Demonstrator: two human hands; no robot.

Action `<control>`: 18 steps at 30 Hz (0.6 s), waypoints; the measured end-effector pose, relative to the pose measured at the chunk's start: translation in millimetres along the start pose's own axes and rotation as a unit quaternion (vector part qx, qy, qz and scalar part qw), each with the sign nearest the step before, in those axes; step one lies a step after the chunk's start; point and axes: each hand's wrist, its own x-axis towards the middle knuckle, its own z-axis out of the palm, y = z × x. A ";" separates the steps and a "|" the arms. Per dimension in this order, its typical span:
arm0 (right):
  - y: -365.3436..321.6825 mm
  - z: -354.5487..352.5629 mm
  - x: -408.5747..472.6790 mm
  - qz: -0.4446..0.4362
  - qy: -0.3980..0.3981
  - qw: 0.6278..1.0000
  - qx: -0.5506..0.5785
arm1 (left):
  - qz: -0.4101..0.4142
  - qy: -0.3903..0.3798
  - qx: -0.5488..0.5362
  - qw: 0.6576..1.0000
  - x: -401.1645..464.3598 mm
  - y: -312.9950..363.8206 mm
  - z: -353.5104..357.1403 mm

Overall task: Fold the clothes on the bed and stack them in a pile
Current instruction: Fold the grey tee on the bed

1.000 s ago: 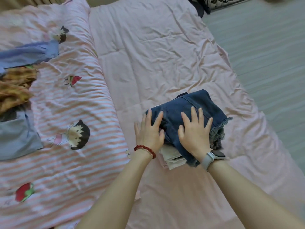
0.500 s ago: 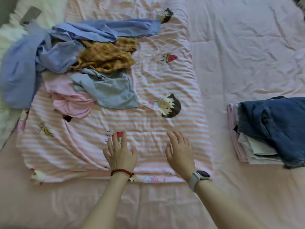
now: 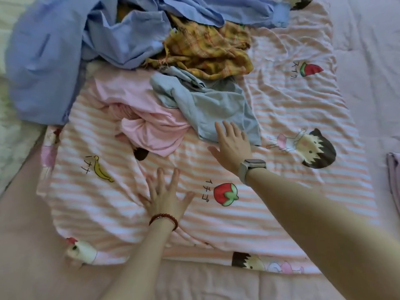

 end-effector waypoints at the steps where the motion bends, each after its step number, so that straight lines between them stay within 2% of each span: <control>1: -0.3 2.4 9.5 -0.003 -0.001 1.000 -0.023 | 0.006 -0.001 -0.002 1.000 2.6 -1.7 1.0; 3: 1.7 4.3 23.9 -0.014 0.013 0.997 -0.077 | 0.021 -0.017 -0.013 1.000 8.8 -8.4 1.1; 5: 4.9 1.9 31.4 -0.022 0.023 0.997 -0.076 | 0.038 -0.040 -0.025 0.998 15.8 -15.7 -0.7; 8: 1.9 -6.9 25.4 -0.007 0.039 0.999 0.021 | 0.058 -0.075 -0.041 0.995 23.1 -19.4 -6.3; 12: -10.0 -14.6 -35.4 0.053 0.113 0.980 0.158 | 0.068 -0.107 -0.073 0.989 23.0 -18.9 -20.3; 15: -18.5 -2.0 -117.7 0.034 0.061 0.971 0.230 | 0.096 -0.030 -0.185 0.978 13.4 -26.3 -38.2; 18: -21.1 16.3 -208.3 0.020 -0.044 0.973 0.226 | -0.006 0.032 -0.326 0.945 -17.2 -33.3 -51.3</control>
